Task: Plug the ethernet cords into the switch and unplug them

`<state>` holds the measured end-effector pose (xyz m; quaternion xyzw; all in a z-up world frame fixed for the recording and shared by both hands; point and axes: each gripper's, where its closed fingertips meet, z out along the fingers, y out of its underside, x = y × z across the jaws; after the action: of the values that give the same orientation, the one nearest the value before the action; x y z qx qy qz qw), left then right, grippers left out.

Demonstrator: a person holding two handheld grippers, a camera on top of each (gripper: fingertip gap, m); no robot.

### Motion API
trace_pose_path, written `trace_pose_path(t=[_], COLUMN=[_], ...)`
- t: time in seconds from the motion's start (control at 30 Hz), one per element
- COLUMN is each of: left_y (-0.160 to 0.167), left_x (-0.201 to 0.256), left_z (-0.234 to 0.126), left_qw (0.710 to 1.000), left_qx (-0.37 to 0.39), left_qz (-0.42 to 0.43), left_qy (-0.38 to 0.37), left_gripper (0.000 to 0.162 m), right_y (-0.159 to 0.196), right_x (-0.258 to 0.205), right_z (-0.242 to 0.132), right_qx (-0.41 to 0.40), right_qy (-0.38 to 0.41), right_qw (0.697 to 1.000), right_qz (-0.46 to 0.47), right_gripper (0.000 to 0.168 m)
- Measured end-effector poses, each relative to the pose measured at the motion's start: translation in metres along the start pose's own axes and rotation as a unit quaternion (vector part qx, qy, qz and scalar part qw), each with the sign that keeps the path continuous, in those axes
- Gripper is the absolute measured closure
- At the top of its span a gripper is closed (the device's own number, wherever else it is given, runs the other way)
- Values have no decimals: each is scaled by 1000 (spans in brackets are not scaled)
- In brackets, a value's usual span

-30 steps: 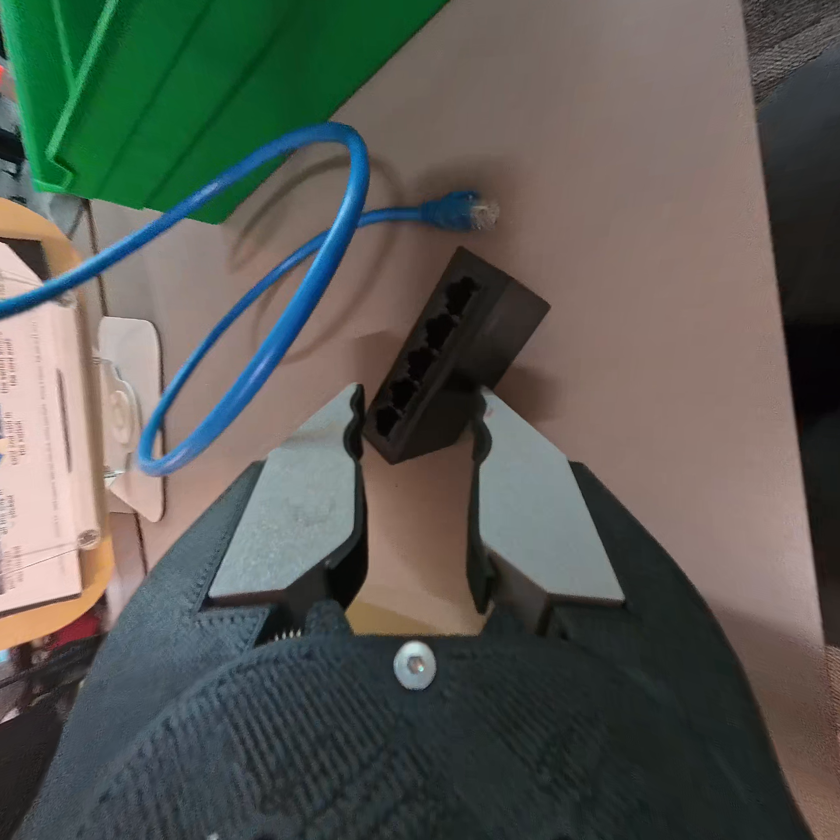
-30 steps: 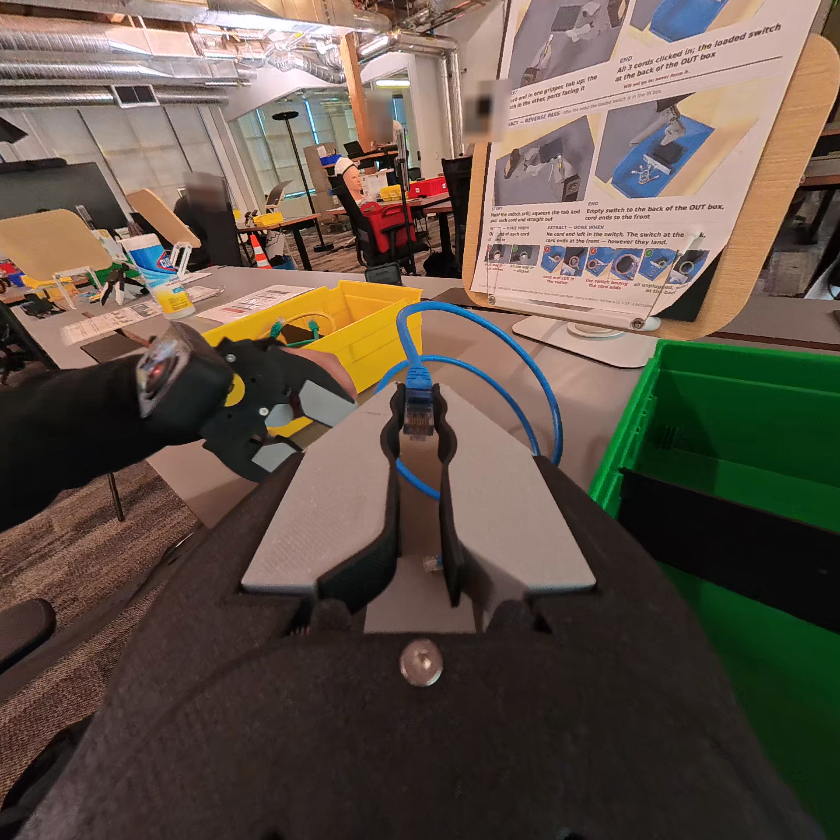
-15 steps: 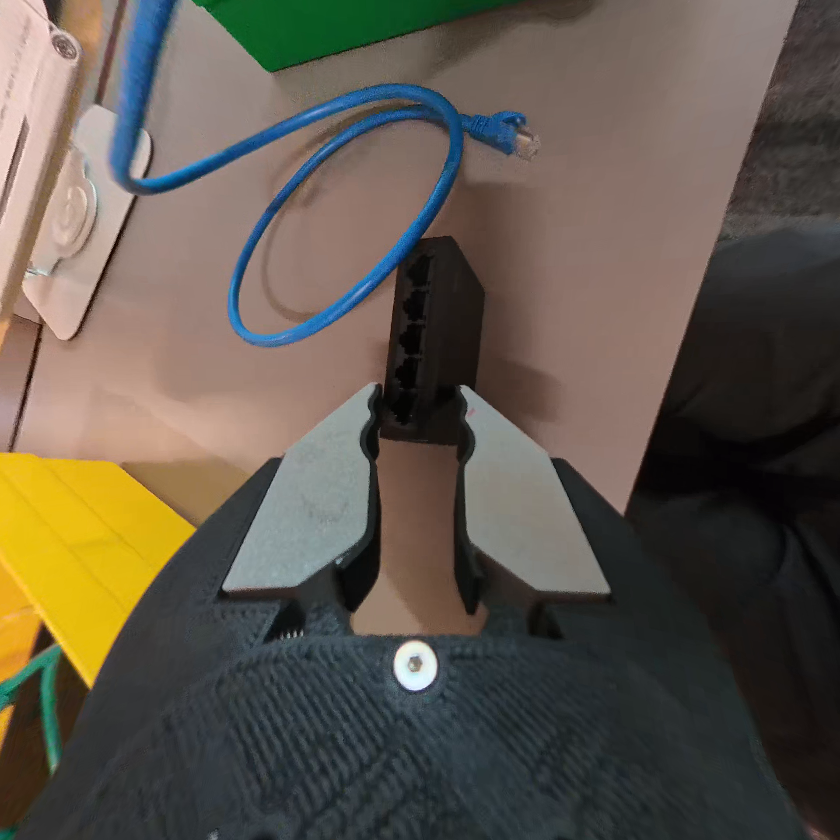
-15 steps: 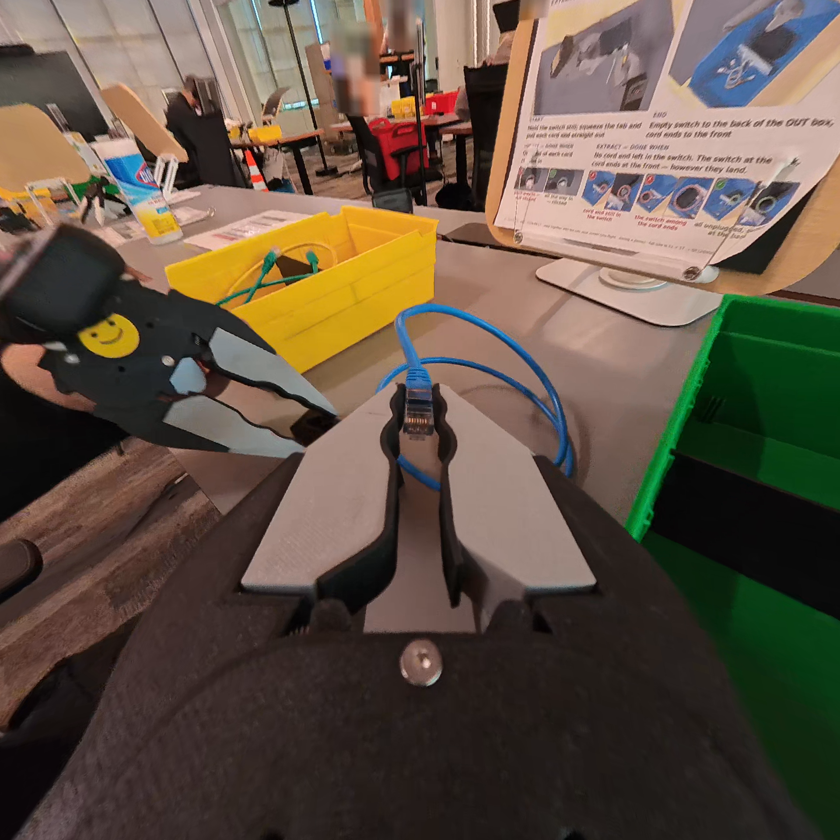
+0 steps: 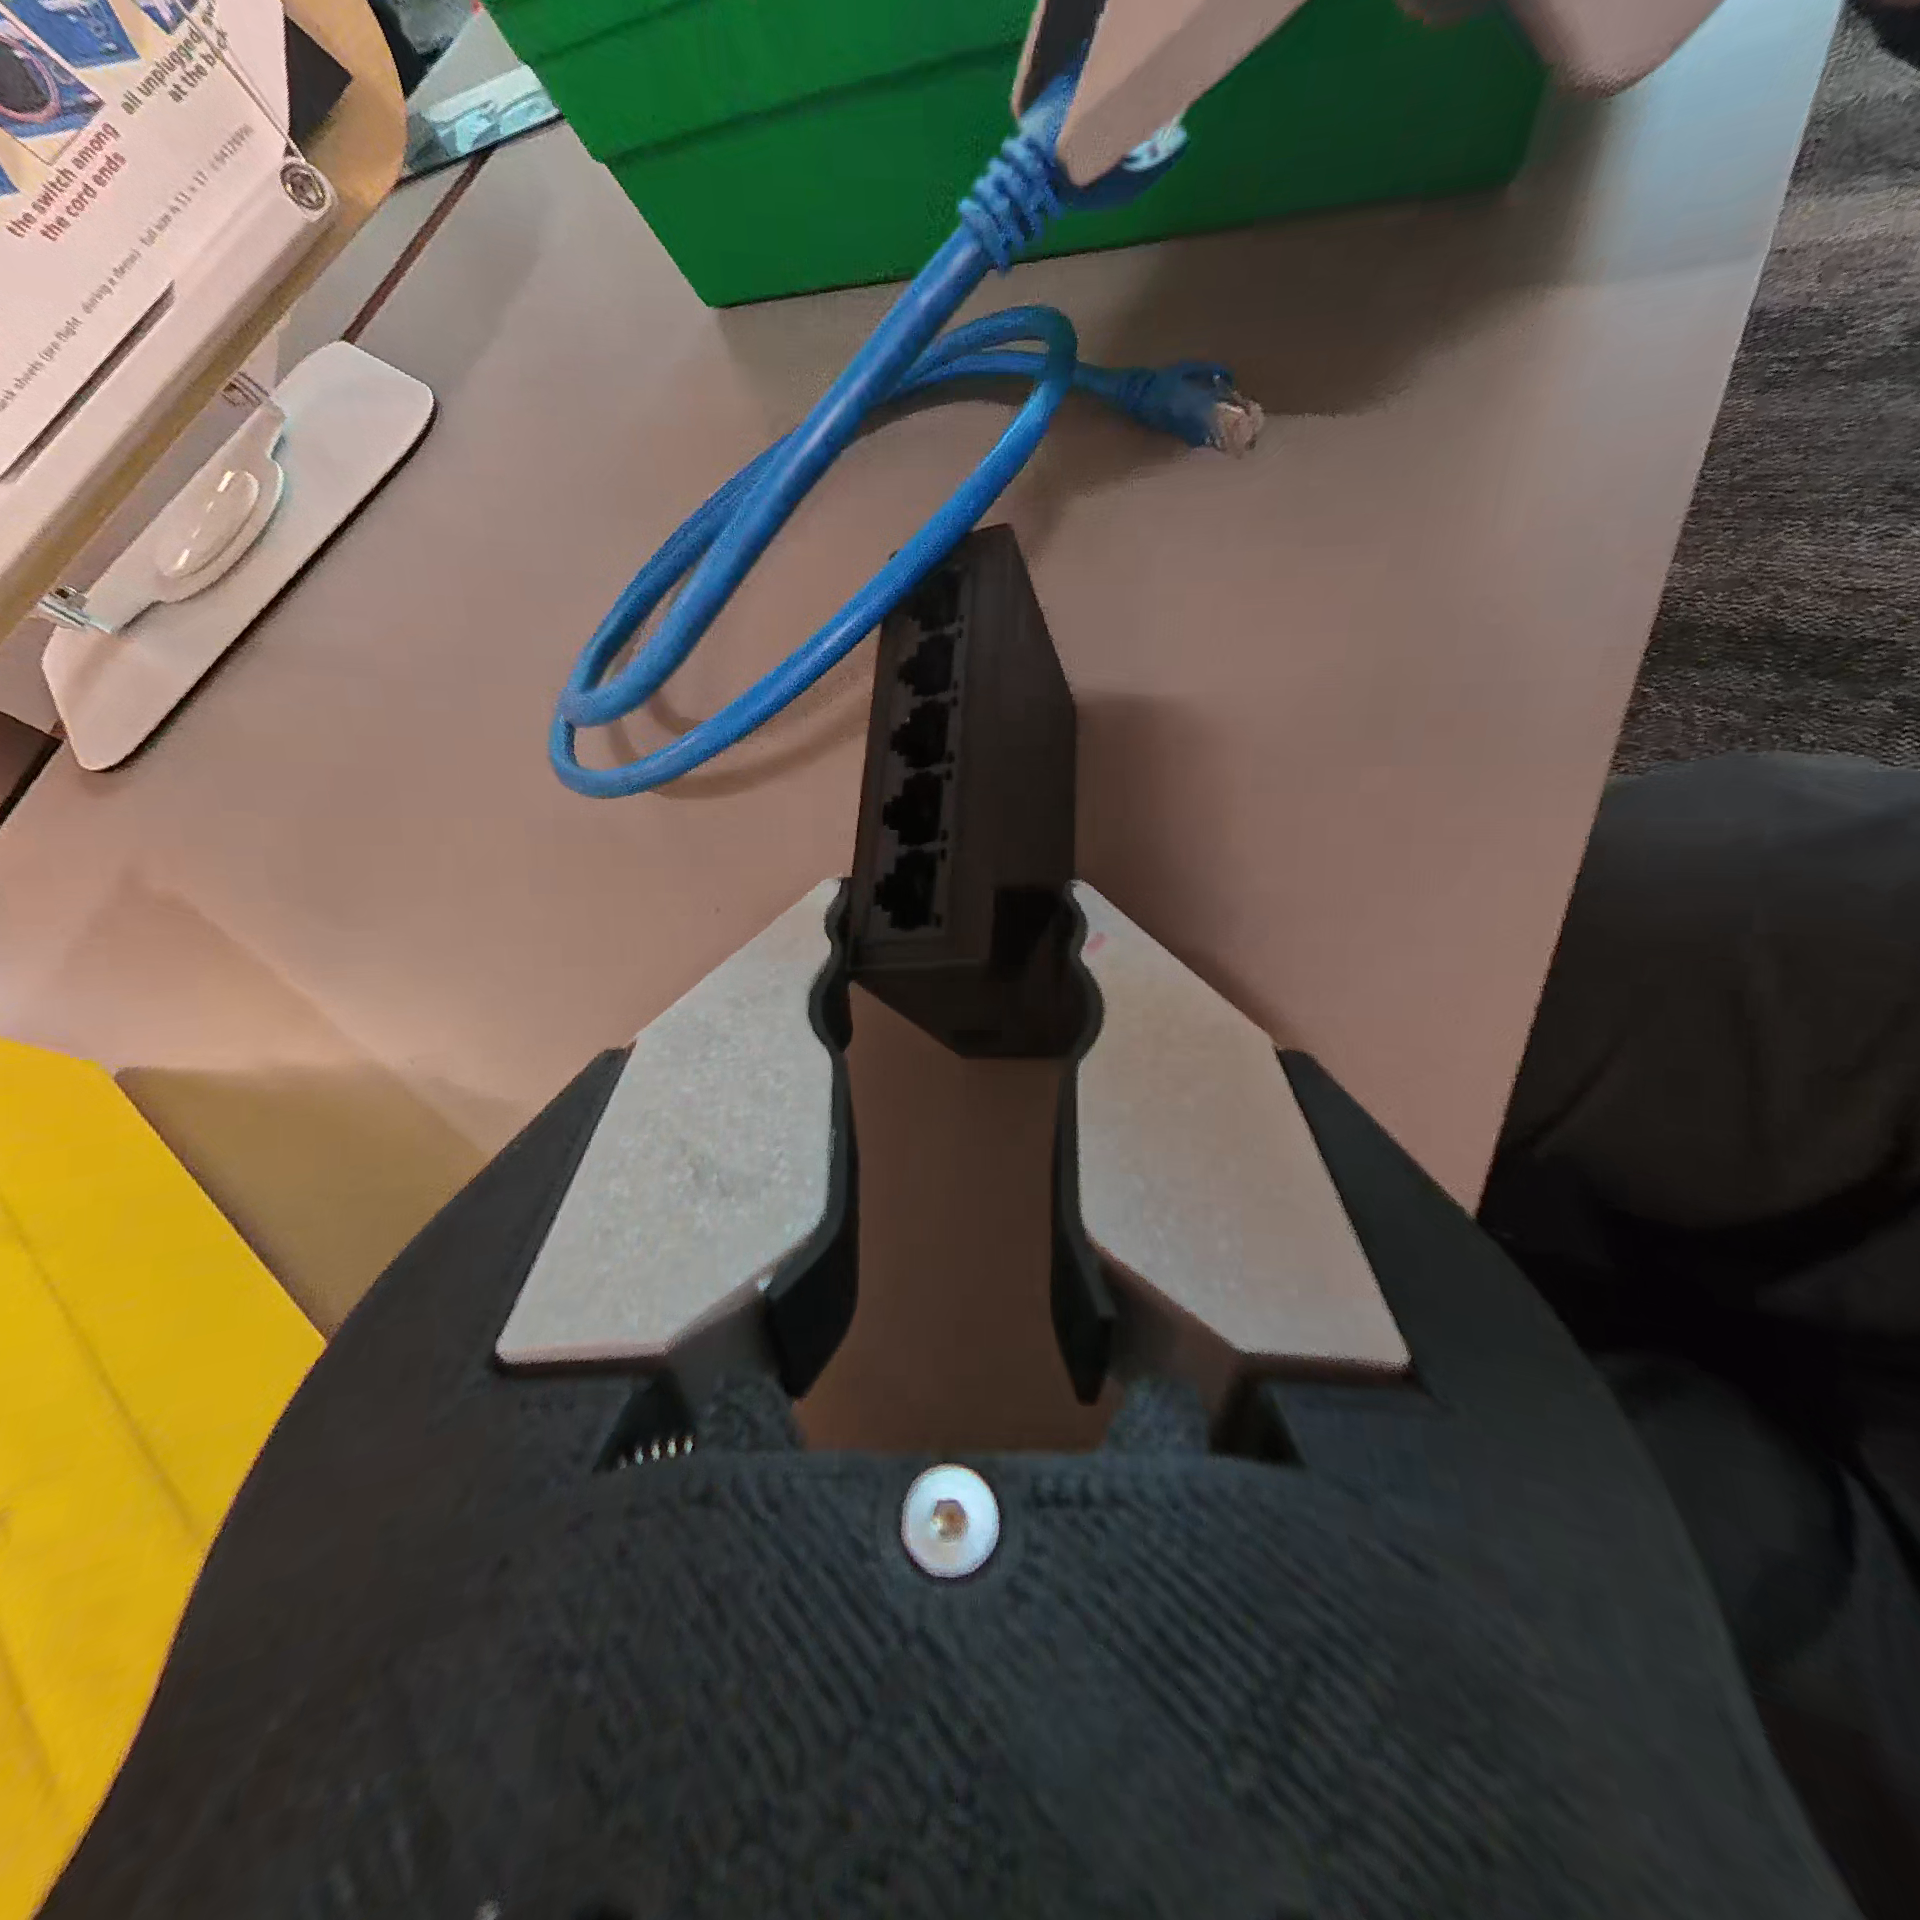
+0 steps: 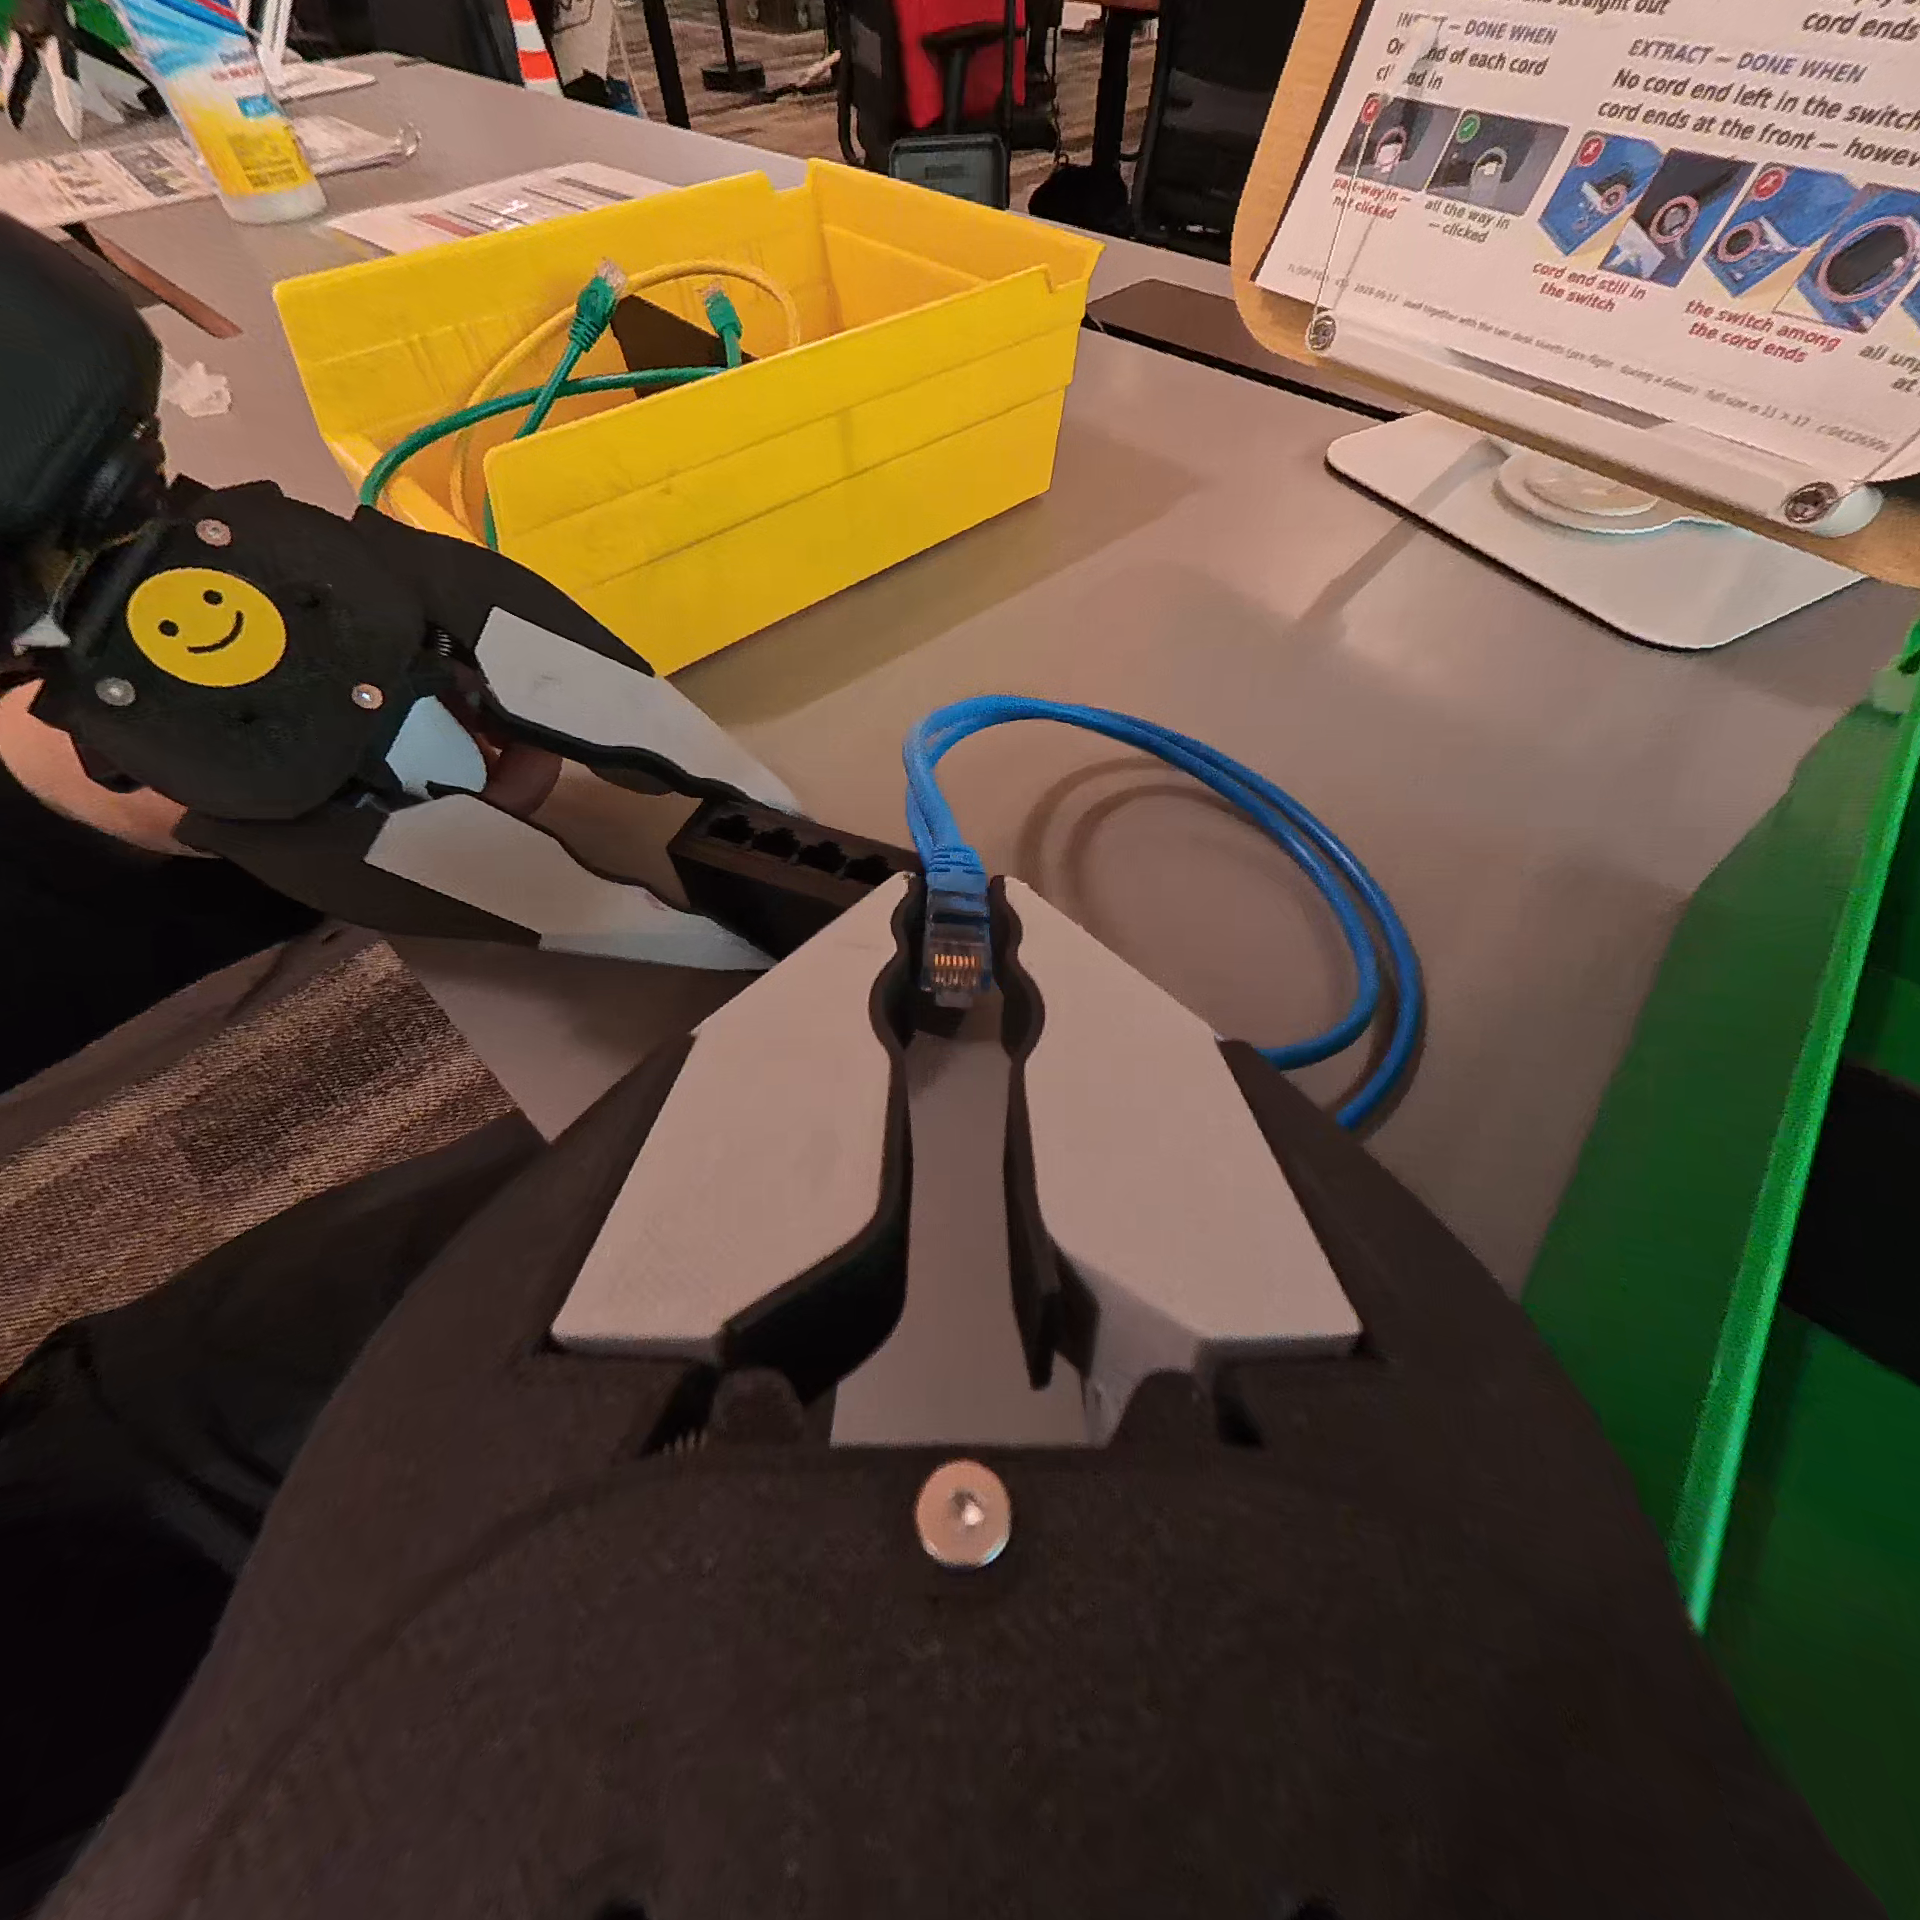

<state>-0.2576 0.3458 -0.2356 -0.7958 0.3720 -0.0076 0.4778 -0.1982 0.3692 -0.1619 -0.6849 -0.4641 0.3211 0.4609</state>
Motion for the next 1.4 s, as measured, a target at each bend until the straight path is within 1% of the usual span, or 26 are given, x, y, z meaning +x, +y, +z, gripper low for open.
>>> trace_pose_path(t=[0.13,0.23,0.33,0.43,0.53,0.6,0.67,0.73,0.83,0.9,0.97,1.03,1.1,1.17,1.27,1.37,1.4], left_y=[-3,-4,-8,-8,-8,-5,-7,-13,-25,-36,-45,-50,-50,-52,-61,-69,-71], left_x=[5,7,11,11,9,1,-3,-10,-23,-20,-12,-5,-4,5,23,42,47], left_z=[1,4,6,7,6,4,0,-10,-33,-47,-58,-65,-68,-72,-83,-95,-99], left_qw=[999,998,999,1000,1000,999,998,992,977,968,962,955,952,951,951,949,947], left_qx=[2,-4,2,2,7,7,11,15,30,65,99,116,111,128,167,195,205], left_qz=[29,45,37,9,10,34,61,107,177,210,230,251,264,266,256,247,244], left_qy=[-18,-32,-8,14,17,-15,-30,-61,-118,-121,-111,-107,-110,-86,-35,17,32], left_gripper=[127,124,128,131,135,137,137,137,137,137,137,137,137,137,137,137,137], right_y=[-1,3,12,17,22,26,30,29,33,35,33,26,16,6,-10,-20,-21], right_x=[0,1,2,3,7,9,10,9,5,4,-3,-11,-18,-25,-47,-84,-91], right_z=[-3,0,7,11,12,12,11,8,5,2,-1,-6,-12,-17,-27,-44,-48], right_qx=[5,-2,-18,-29,-43,-56,-66,-65,-77,-84,-86,-74,-52,-22,33,90,105], right_qy=[1,3,5,13,26,32,27,16,-6,-12,-31,-51,-59,-57,-79,-129,-131], right_qw=[1000,1000,1000,999,999,997,997,997,996,996,995,995,994,991,978,951,942], right_qz=[7,7,6,-5,-21,-33,-39,-36,-41,-42,-36,-42,-74,-121,-188,-265,-292], right_gripper=[159,159,159,159,159,158,156,153,145,143,135,129,123,115,109,111,118])
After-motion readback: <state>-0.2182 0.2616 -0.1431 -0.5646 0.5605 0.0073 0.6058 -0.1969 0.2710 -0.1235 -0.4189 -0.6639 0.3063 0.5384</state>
